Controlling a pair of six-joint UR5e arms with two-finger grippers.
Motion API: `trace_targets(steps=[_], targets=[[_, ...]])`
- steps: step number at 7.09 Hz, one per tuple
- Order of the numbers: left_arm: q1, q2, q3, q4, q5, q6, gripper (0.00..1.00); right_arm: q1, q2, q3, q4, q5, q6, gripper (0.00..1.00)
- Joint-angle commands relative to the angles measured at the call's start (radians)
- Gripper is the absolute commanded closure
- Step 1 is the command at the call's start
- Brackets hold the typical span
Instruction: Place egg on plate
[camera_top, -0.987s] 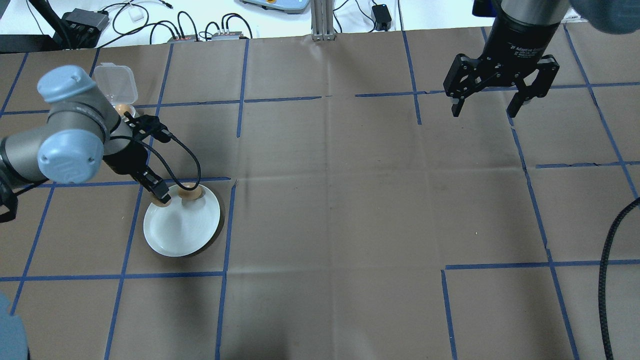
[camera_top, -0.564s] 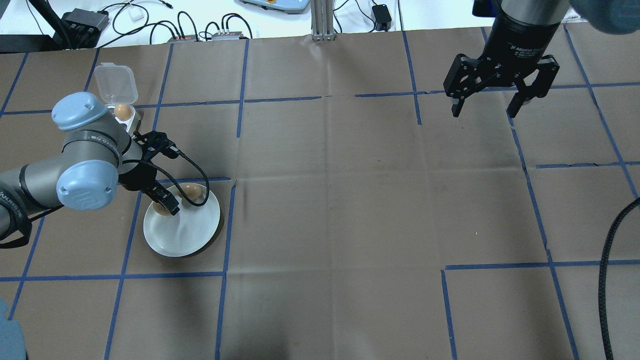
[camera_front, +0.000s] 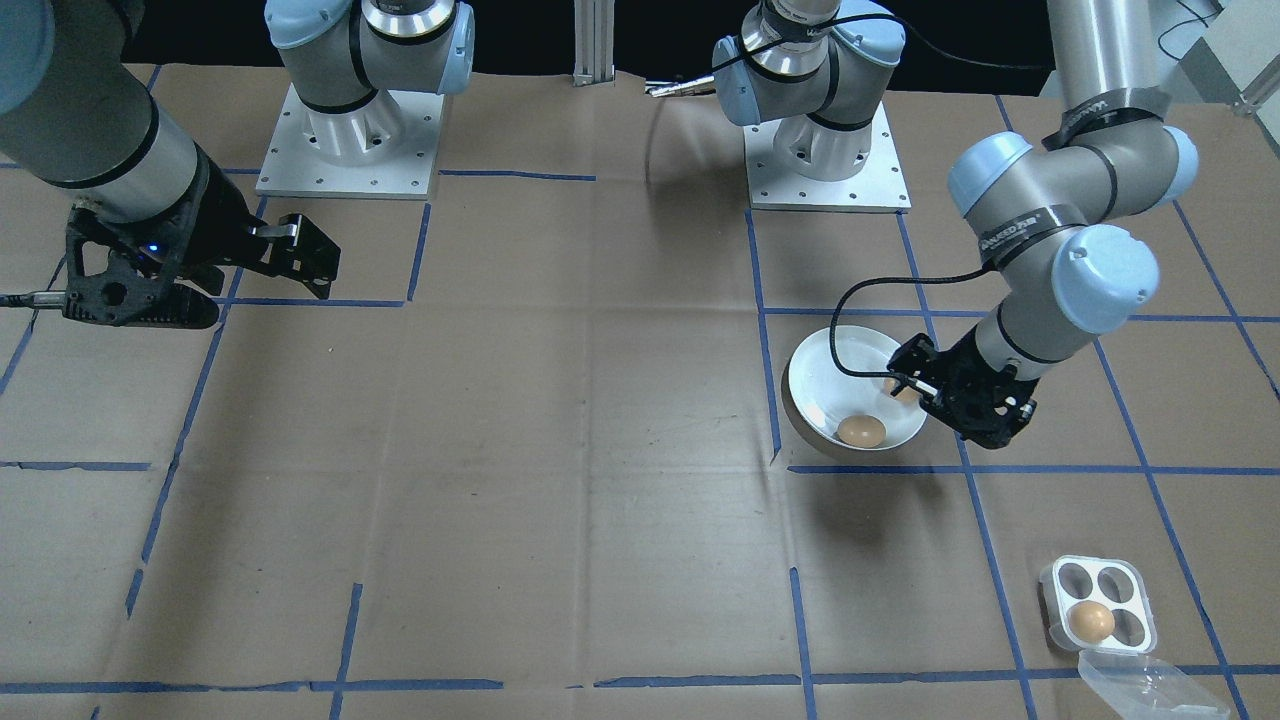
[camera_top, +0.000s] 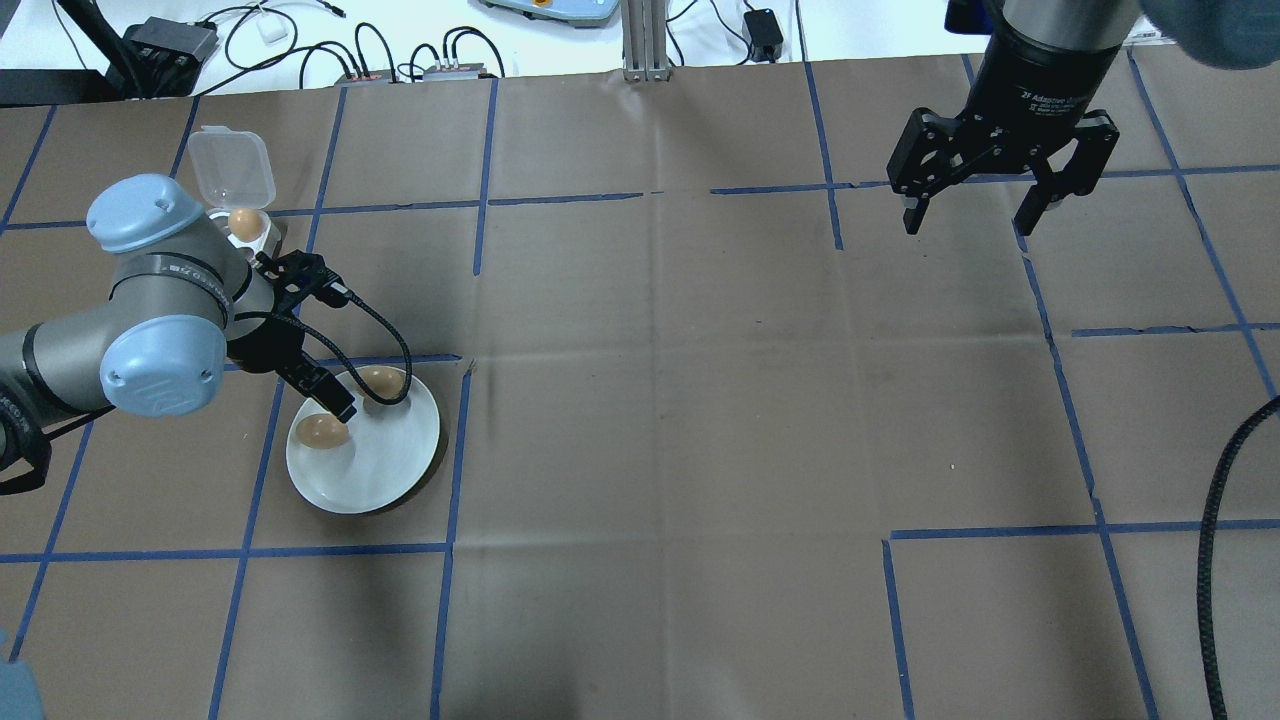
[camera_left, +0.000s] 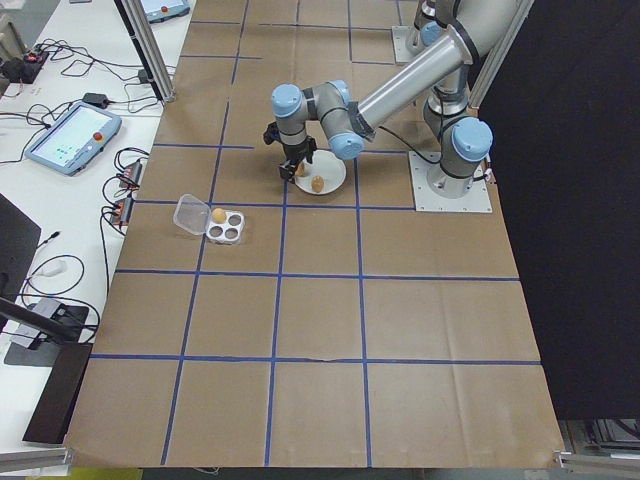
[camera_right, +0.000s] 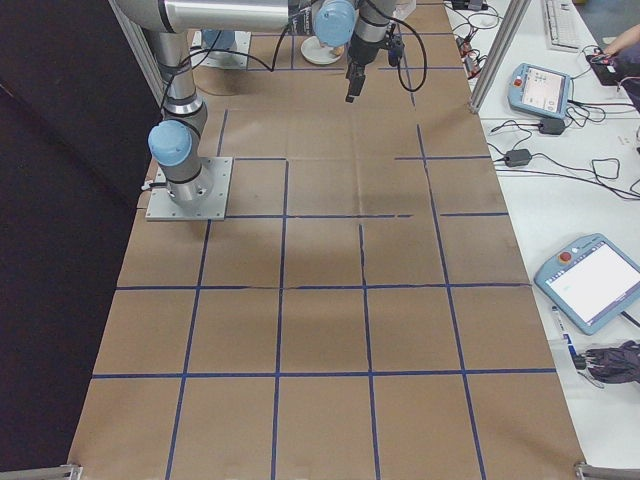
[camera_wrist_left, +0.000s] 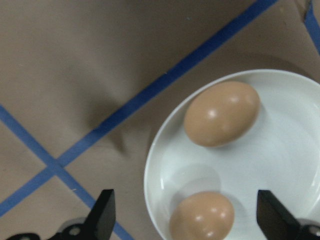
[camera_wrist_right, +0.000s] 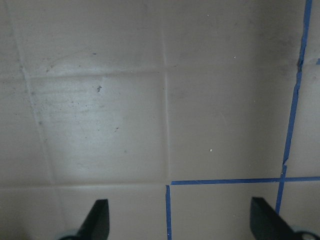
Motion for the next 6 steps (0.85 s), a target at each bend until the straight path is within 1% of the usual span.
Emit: trace_targets(steps=[1,3,4,5,6], targets=[[0.026,-0.065,0.233,-0.129,0.002,0.008,0.01,0.000,0.000,0.000,0.000,-0.001,0.000,0.00],[0.067,-0.211,0.396,-0.130,-0.004,-0.011,0.01,0.000,0.000,0.000,0.000,0.000,0.000,0.00],[0.084,-0.281,0.460,-0.118,-0.004,-0.054,0.01,0.000,0.000,0.000,0.000,0.000,0.000,0.00],[0.087,-0.343,0.532,-0.116,-0.004,-0.211,0.01,0.000,0.001,0.000,0.000,0.000,0.000,0.00],[0.087,-0.371,0.577,-0.114,-0.006,-0.361,0.01,0.000,0.000,0.000,0.000,0.000,0.000,0.00]])
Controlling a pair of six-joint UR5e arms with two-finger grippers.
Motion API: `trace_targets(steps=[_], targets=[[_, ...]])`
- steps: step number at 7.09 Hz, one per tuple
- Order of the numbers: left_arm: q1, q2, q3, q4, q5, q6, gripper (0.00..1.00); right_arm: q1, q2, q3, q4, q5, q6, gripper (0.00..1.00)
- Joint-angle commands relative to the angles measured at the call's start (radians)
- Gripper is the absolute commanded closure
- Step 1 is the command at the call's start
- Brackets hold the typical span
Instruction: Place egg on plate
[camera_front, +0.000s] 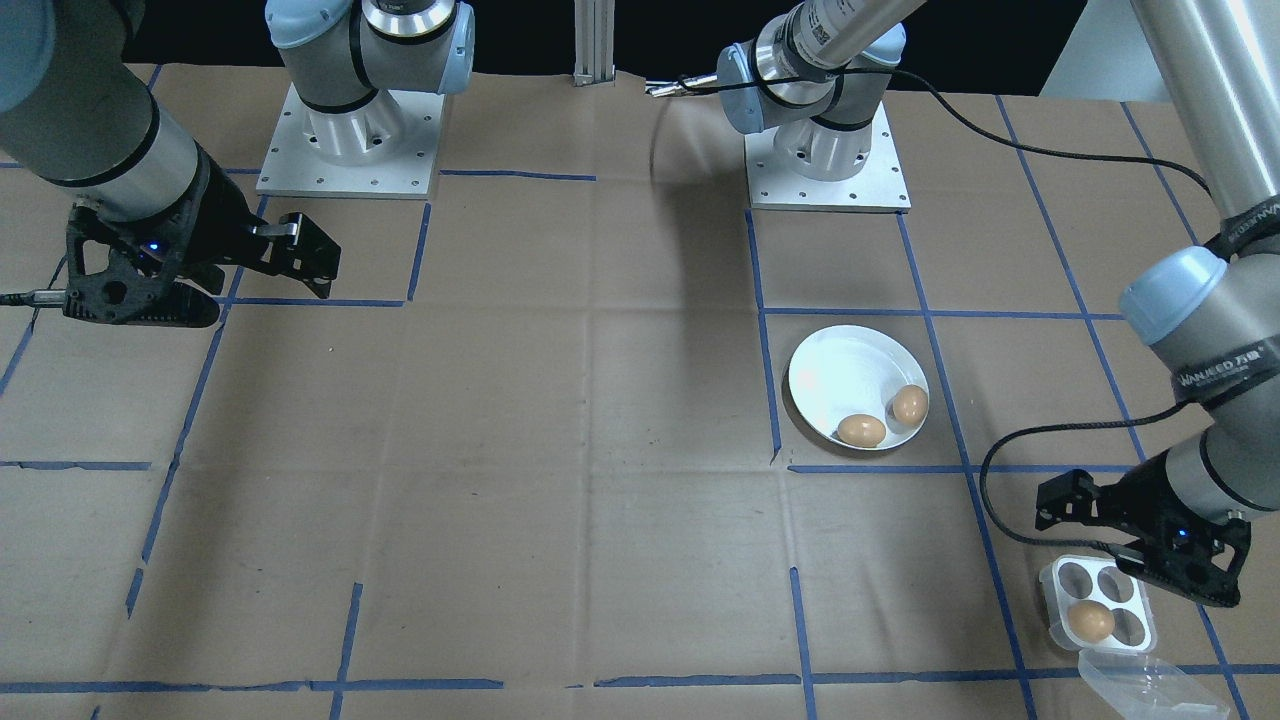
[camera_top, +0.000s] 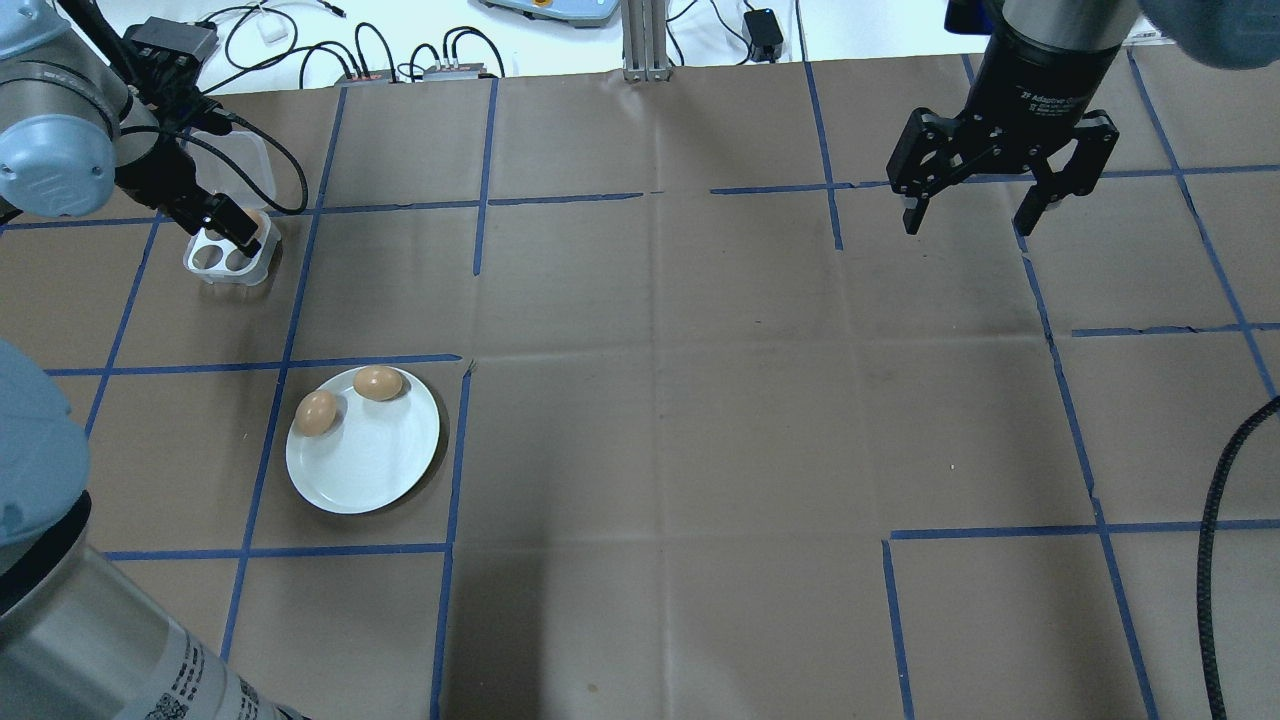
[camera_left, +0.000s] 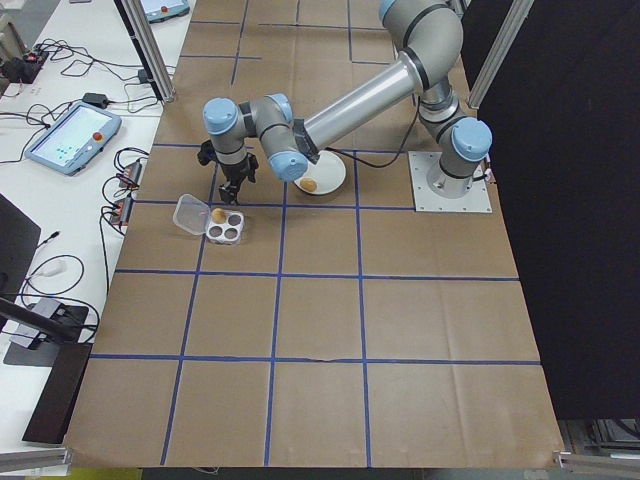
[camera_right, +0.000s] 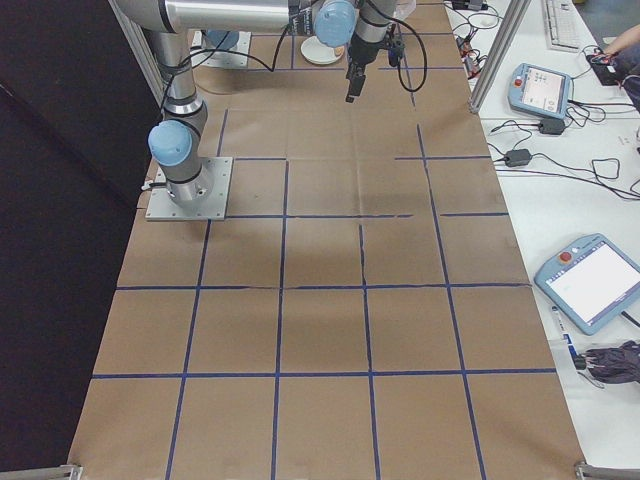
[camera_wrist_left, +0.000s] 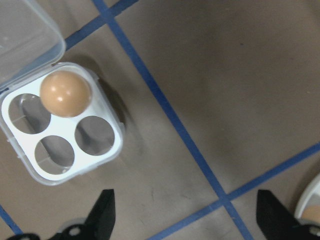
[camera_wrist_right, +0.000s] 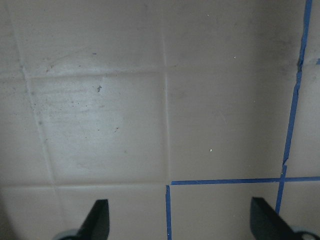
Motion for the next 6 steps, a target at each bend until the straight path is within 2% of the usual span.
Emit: trace_targets(steps=[1,4,6], targets=[[0.004,-0.076,0.089,0.004,-0.001,-0.240,0.01,0.000,0.001,0.000,0.000,0.000,0.000,0.00],[0.002,-0.156,0.131,0.058,0.002,-0.295,0.02,0.000,-0.001,0.000,0.000,-0.001,0.000,0.00],[-0.001,-0.187,0.157,0.056,0.005,-0.293,0.11,0.000,-0.001,0.000,0.000,0.000,0.000,0.00]])
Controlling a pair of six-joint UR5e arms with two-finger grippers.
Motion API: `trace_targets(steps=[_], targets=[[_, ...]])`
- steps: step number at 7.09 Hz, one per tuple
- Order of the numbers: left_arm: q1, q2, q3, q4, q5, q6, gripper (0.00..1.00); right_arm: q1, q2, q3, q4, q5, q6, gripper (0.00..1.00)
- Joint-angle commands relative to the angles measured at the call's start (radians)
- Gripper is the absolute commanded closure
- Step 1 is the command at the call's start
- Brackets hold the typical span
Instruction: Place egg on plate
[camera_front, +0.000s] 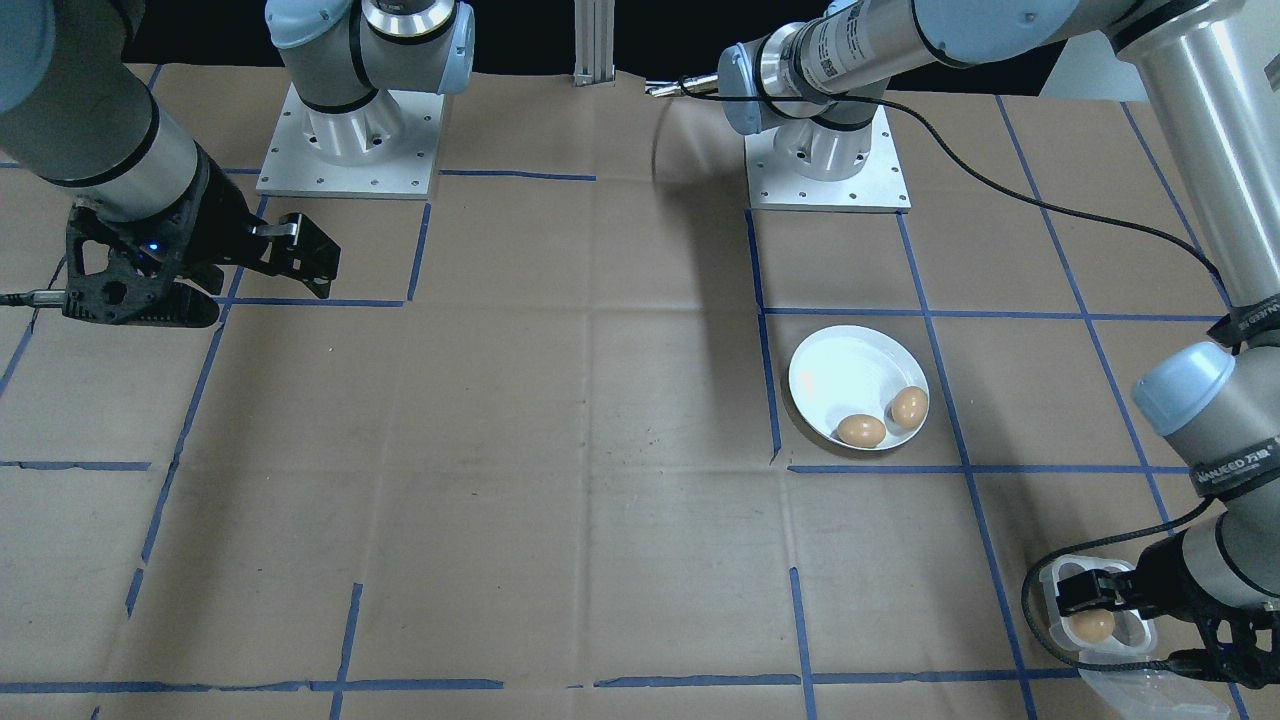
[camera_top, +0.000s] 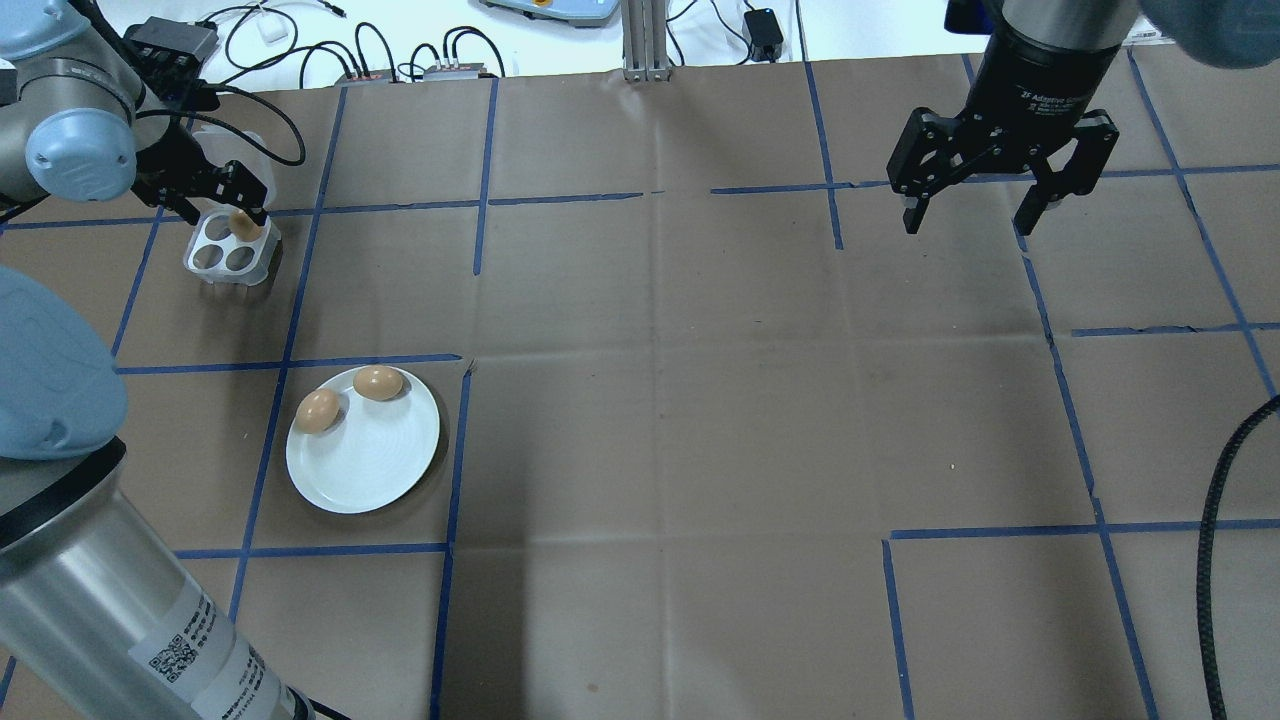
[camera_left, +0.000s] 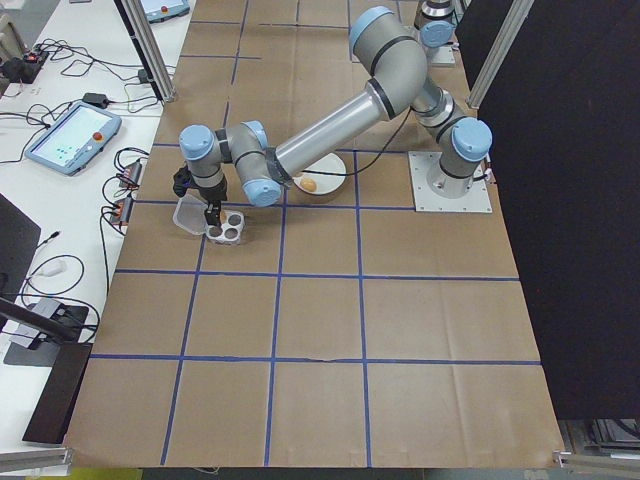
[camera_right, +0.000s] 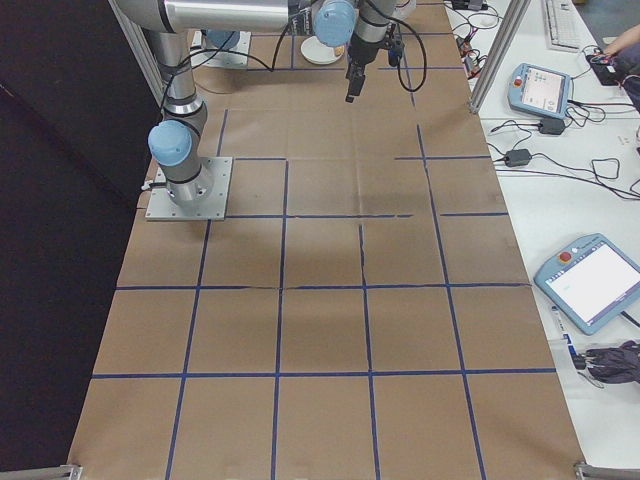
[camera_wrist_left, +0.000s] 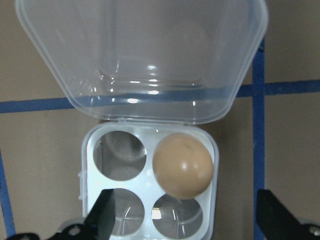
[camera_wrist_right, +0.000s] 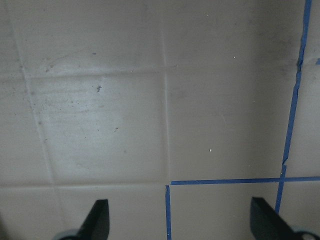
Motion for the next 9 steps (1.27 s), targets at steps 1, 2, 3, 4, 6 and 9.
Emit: trace_targets(steps=[1,2,3,4,6,9], targets=[[-0.002,-0.019,0.013,0.002,0.001,-0.001,0.19,0.000,0.001,0.000,0.000,0.000,0.000,0.00],[-0.002,-0.021,0.013,0.002,0.000,0.001,0.22,0.000,0.000,0.000,0.000,0.001,0.000,0.00],[-0.002,-0.021,0.013,0.002,-0.005,-0.001,0.23,0.000,0.000,0.000,0.000,0.001,0.000,0.00],[-0.002,-0.022,0.015,0.002,-0.006,-0.001,0.23,0.000,0.001,0.000,0.000,0.001,0.000,0.00],[-0.002,-0.022,0.015,0.002,-0.008,-0.002,0.23,0.000,0.001,0.000,0.000,0.000,0.000,0.00],[-0.002,-0.022,0.013,0.002,-0.009,-0.001,0.28,0.000,0.001,0.000,0.000,0.000,0.000,0.00]])
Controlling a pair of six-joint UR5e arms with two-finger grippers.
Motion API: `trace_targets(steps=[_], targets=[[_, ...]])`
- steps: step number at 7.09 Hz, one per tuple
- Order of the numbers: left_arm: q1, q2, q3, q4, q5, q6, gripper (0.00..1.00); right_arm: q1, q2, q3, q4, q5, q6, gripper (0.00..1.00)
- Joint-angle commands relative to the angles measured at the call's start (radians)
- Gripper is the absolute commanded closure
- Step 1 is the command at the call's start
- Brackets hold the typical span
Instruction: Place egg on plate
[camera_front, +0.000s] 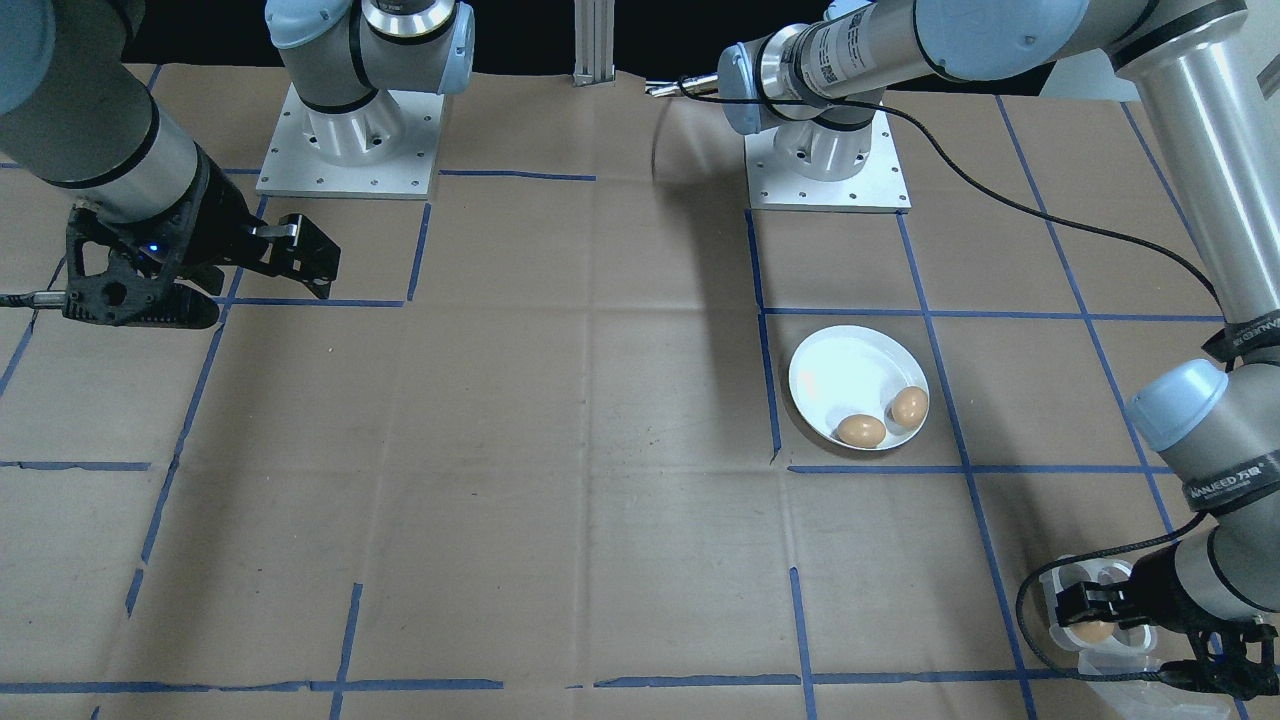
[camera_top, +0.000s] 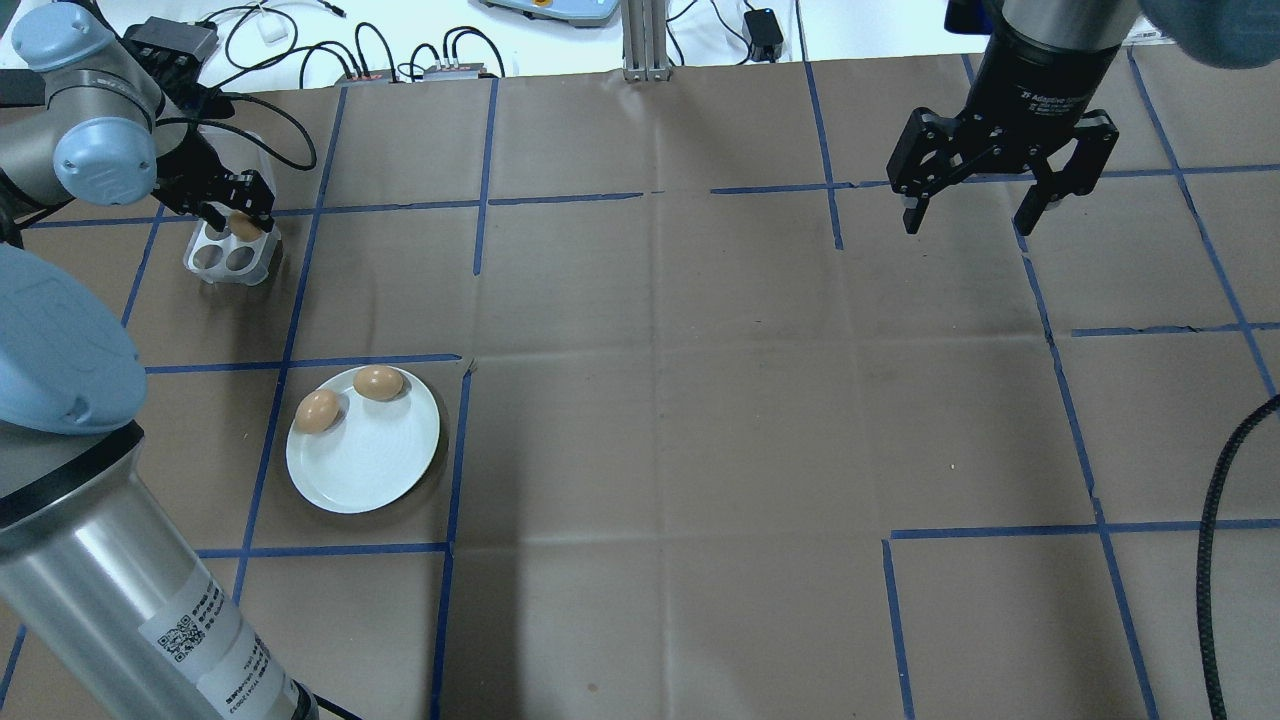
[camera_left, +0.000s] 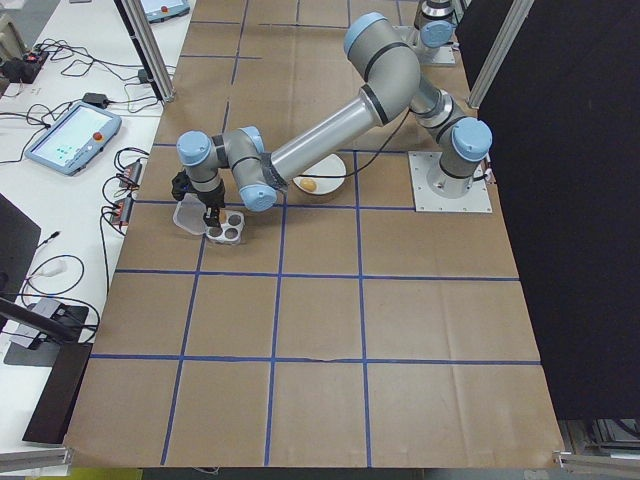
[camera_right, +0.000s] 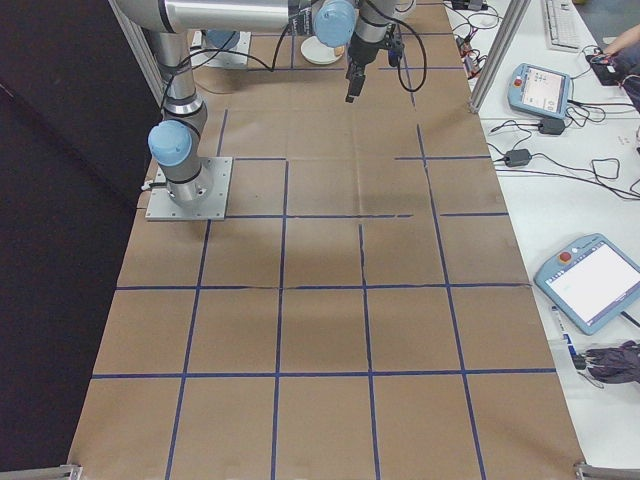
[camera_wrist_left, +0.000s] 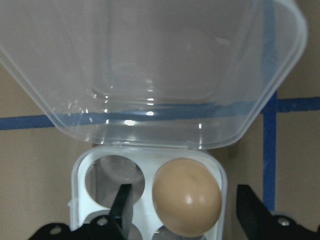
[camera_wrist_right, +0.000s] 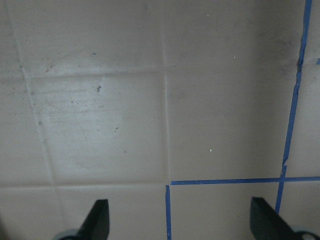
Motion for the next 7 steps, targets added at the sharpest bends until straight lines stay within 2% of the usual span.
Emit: trace_targets(steps=[1,3,5,6,7], targets=[[0.000,-0.003,0.001,0.002,0.000,0.000,0.28,0.000,-0.001,0.000,0.000,0.000,0.000,0.00],[0.000,-0.003,0.000,0.000,-0.018,-0.003,0.28,0.000,0.001,0.000,0.000,0.001,0.000,0.00],[0.000,-0.003,0.000,0.000,-0.021,-0.003,0.32,0.000,-0.001,0.000,0.000,0.001,0.000,0.00],[0.000,-0.003,0.001,0.000,-0.021,-0.003,0.36,0.000,-0.001,0.000,0.000,0.001,0.000,0.00],[0.000,-0.003,0.001,0.000,-0.020,-0.003,0.49,0.000,-0.001,0.000,0.000,0.001,0.000,0.00]])
